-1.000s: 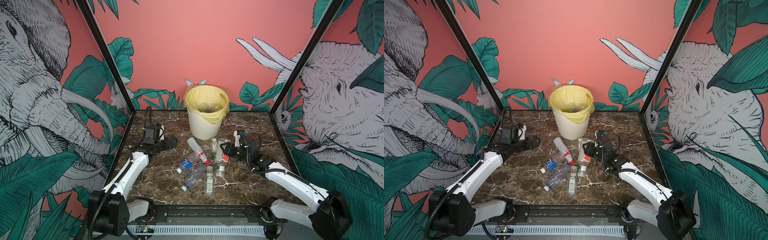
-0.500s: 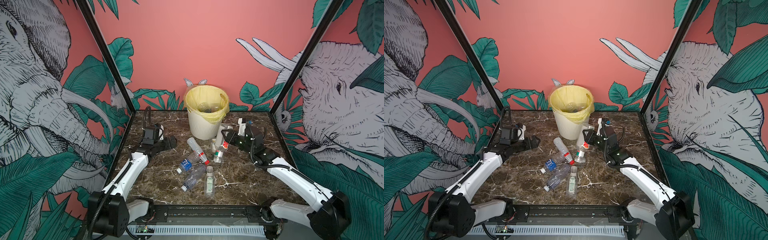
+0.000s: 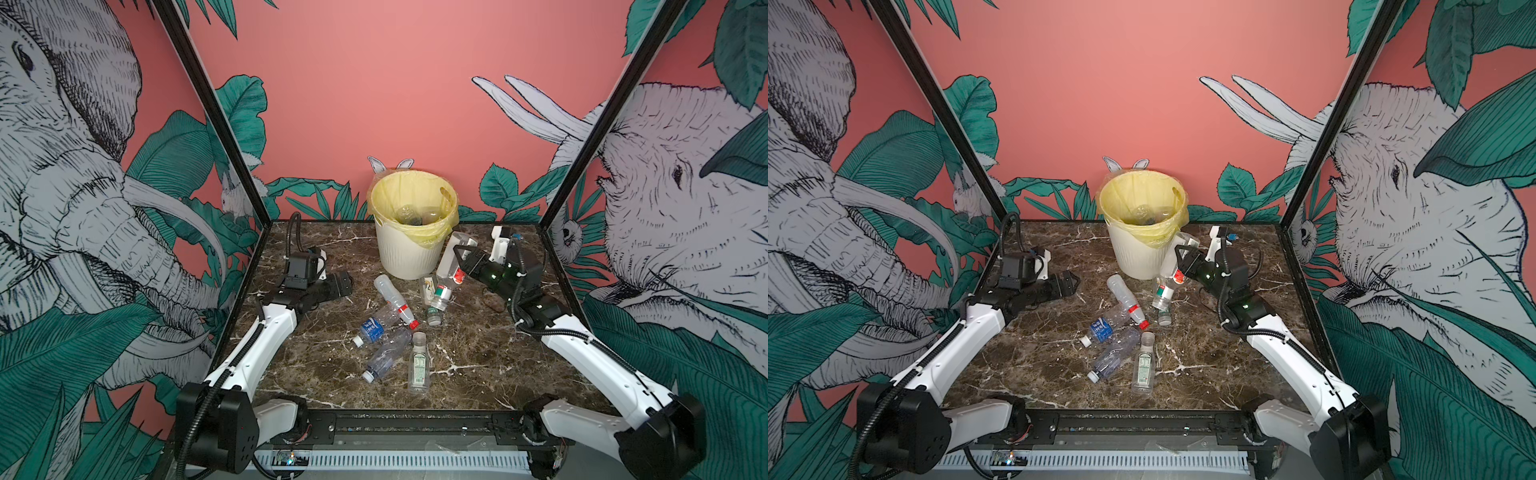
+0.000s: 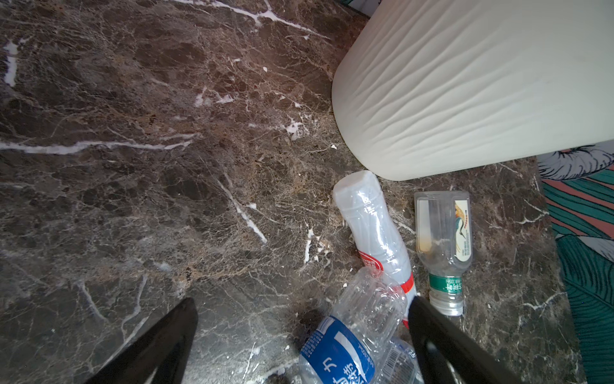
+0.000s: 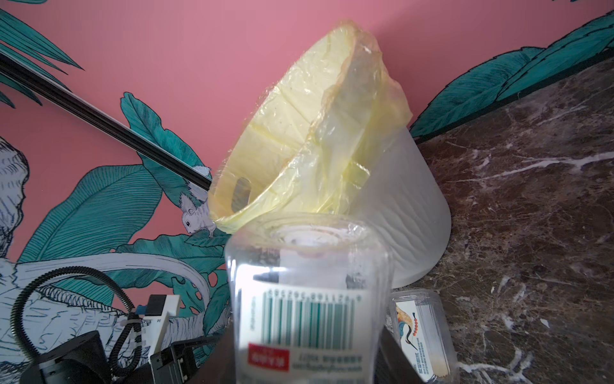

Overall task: Throw the plastic bottles in the bin
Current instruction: Throw the plastic bottle into the trash bin.

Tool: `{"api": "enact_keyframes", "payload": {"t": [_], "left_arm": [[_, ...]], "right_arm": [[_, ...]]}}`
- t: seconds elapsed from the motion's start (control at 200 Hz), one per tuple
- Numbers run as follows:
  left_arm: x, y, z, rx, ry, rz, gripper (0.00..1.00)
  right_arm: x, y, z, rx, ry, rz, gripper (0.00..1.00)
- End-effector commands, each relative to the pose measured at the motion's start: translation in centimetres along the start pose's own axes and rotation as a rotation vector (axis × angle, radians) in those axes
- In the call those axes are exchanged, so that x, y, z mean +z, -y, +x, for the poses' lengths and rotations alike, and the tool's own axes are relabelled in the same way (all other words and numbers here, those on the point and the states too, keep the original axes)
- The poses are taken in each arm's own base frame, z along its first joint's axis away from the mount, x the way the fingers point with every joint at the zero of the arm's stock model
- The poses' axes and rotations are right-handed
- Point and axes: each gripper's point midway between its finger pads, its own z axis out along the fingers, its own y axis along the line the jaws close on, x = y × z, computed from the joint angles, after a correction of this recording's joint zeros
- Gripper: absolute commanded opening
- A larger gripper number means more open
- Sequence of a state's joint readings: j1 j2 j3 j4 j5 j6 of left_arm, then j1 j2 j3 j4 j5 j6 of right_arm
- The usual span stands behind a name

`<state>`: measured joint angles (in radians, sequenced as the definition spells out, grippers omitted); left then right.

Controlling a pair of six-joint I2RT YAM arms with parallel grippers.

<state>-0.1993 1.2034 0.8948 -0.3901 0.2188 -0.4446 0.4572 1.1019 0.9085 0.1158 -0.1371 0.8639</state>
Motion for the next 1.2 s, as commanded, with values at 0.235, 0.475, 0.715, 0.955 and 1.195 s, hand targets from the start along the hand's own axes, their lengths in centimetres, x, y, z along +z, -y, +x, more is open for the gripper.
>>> {"api": "enact_keyframes", "payload": {"t": [0.235,0.475,0.715,0.955,1.195], "left_arm": [[0.1,-0.1,-0.7,-0.005,0.020,0.003,0.99],[-0.1,0.4,-0.6,-0.020,0.018,0.034,0.99],[-1.2,0.5,0.2,-0.034,0.021,0.047,0.99],[-2.2,0.3,0.6,0.009,0.029,0.033,0.99],[-1.2,0.9,0.9,0.037,-0.035,0.066,1.00]], "right_arm": [[-1.6,-6.3,-5.8,-0.086,0.125,-0.144,0.48],[4.6,-13.8,-13.2,-0.162,0.200,-0.258,0.49],[14.1,-12.9,-15.6,-0.203,0.132,-0.086,0.99],[7.4,-14.0,-16.9,-0.322,0.232,-0.039,0.99],[1.6,-10.3,-13.5,-0.369,0.233,0.013,0.99]]}}
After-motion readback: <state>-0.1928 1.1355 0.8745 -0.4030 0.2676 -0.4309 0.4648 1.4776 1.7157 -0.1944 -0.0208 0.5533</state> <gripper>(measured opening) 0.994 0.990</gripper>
